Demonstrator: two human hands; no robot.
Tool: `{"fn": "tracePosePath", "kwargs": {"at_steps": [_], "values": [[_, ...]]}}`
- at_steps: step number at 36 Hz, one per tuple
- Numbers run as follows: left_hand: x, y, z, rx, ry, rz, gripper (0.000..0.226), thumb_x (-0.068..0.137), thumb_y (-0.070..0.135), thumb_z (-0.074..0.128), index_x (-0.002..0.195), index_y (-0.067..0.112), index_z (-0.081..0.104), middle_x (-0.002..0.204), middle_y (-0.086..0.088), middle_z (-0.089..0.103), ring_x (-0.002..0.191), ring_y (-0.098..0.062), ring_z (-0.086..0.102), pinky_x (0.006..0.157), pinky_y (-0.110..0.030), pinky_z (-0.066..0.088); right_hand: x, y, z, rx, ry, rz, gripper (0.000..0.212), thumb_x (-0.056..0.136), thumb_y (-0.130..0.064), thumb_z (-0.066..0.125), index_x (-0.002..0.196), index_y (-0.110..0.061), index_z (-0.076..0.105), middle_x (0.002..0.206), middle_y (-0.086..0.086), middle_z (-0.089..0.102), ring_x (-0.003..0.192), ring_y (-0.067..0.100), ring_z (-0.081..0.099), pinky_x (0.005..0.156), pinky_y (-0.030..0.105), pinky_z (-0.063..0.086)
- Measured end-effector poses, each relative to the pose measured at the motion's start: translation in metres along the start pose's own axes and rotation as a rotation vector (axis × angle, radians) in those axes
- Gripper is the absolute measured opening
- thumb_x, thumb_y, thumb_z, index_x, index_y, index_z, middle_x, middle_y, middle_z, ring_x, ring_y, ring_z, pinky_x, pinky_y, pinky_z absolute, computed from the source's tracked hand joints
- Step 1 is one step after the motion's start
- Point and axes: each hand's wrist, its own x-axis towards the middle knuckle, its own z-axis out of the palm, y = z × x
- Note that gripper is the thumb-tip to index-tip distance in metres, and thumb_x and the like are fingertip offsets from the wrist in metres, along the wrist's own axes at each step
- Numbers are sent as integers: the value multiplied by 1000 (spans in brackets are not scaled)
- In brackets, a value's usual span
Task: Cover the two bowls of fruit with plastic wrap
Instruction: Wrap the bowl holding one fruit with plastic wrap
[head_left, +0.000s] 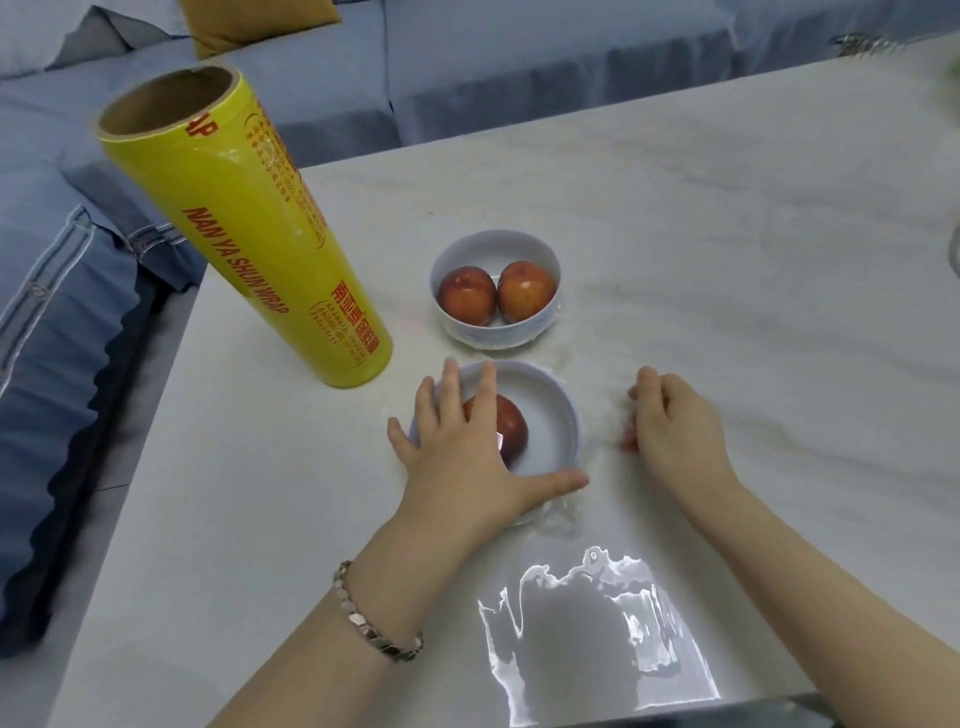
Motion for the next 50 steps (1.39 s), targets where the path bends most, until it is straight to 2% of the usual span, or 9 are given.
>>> {"fn": "tracePosePath", "kwargs": {"at_steps": [2,6,12,19,22,27,30,39,50], "values": [[-1,0,-5,-59,-11,-52,125,52,83,57,146,34,-9,156,1,-21,143,-25,-17,115,-53,1,-10,0,-7,137,-71,124,48,97,-39,32,73,-6,57,61,9,61,67,33,63,74,38,49],[0,-14,-19,37,-67,31,134,44,75,71,143,43,-14,154,4,-23,142,-25,-16,114,-46,0,-33,-3,-8,395,-376,480,50,94,-42,41,81,2,60,70,15,60,42,21,54,50,31,55],[3,-25,-18,95,-118,216,137,45,68,77,140,47,-19,151,9,-33,140,-18,-30,116,-48,-11,-37,-6,1,282,-398,361,46,94,-45,39,90,-3,59,67,8,61,42,17,59,51,26,50],[4,-25,-10,60,-39,240,129,48,73,72,141,49,-13,155,8,-24,142,-18,-24,117,-43,-1,-28,-16,12,207,-479,325,50,96,-39,36,53,-14,39,41,2,40,36,16,34,39,20,29],[4,-26,-9,67,-42,232,128,49,74,71,141,48,-14,154,8,-25,142,-17,-25,117,-46,-1,-30,-12,11,298,-410,309,41,94,-27,44,56,-17,35,46,-2,36,43,15,30,44,24,25],[5,-27,-9,79,-44,231,127,48,76,69,140,51,-15,154,8,-26,141,-17,-25,116,-49,-3,-36,-16,7,608,-176,311,29,96,-19,38,70,-10,46,71,8,60,64,21,58,68,33,48],[4,-27,-8,88,-31,231,126,48,78,67,141,50,-15,154,8,-26,141,-18,-25,116,-49,-3,-39,-22,10,876,-152,438,26,98,-17,34,73,-11,39,61,6,50,51,18,56,57,30,52],[4,-27,-7,99,-23,219,123,51,78,65,142,48,-14,153,10,-26,142,-18,-23,116,-51,-1,-34,-32,25,783,-171,367,43,92,-25,52,57,-17,29,47,-2,26,41,14,25,47,27,26],[5,-28,-8,109,-43,212,117,54,79,62,141,51,-12,152,12,-26,141,-16,-25,114,-56,-5,-38,-5,12,714,-74,263,28,88,-14,59,69,-18,39,38,-13,31,38,8,31,39,14,36]]}}
